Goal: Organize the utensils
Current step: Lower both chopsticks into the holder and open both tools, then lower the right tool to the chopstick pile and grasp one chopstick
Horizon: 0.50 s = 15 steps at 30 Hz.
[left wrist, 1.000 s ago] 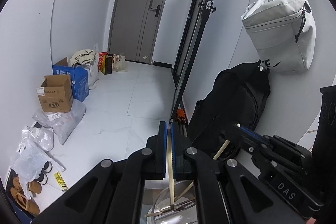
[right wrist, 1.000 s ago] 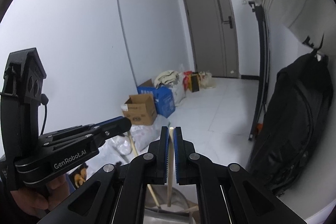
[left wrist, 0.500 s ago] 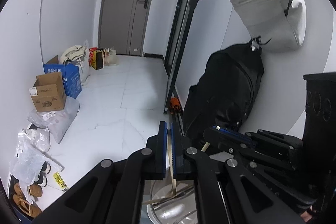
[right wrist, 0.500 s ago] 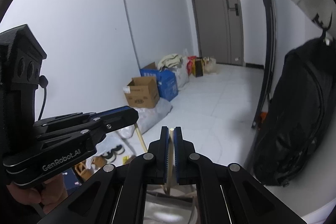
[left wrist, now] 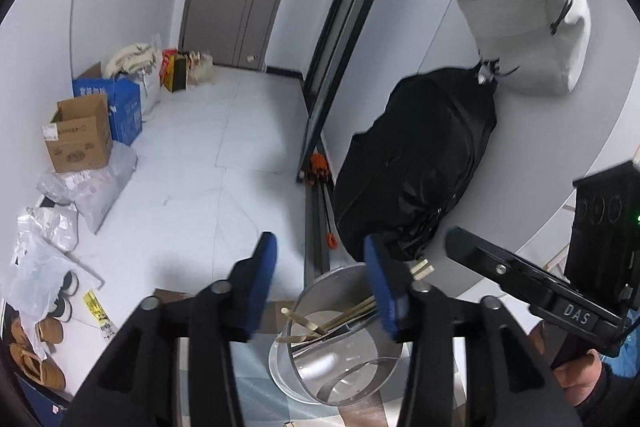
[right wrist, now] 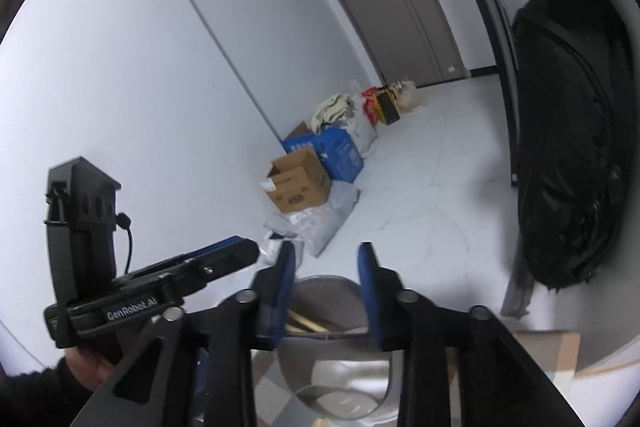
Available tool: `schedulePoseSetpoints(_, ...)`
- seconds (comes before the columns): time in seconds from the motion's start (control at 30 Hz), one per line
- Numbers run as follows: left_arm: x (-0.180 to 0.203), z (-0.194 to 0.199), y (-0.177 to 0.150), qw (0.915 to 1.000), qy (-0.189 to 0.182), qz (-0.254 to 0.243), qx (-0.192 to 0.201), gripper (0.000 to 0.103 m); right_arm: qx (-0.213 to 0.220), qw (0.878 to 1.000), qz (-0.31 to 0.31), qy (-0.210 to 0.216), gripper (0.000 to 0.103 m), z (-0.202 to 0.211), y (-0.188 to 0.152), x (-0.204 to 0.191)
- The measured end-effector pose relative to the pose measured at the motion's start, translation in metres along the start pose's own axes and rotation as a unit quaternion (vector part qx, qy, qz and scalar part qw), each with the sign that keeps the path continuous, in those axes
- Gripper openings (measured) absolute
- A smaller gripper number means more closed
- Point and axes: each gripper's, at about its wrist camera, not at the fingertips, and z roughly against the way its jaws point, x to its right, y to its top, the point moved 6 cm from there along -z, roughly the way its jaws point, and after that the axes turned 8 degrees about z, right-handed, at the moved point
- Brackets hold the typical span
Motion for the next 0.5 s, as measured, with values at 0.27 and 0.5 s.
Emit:
schedulePoseSetpoints(0.27, 0.004, 0.032, -0.013, 0.9976, 0.059, -0.007, 0.035, 0.057, 0.031, 0.999, -0.004, -0.015, 0.071, 0.049, -0.020, -0.010)
schedulePoseSetpoints(0.5, 0.019, 0.059, -0.031, 0.9927, 0.095, -0.020, 0.071, 0.071, 0.034, 0.999, -0.015, -0.014, 0.076, 0.074, -0.043, -0.018)
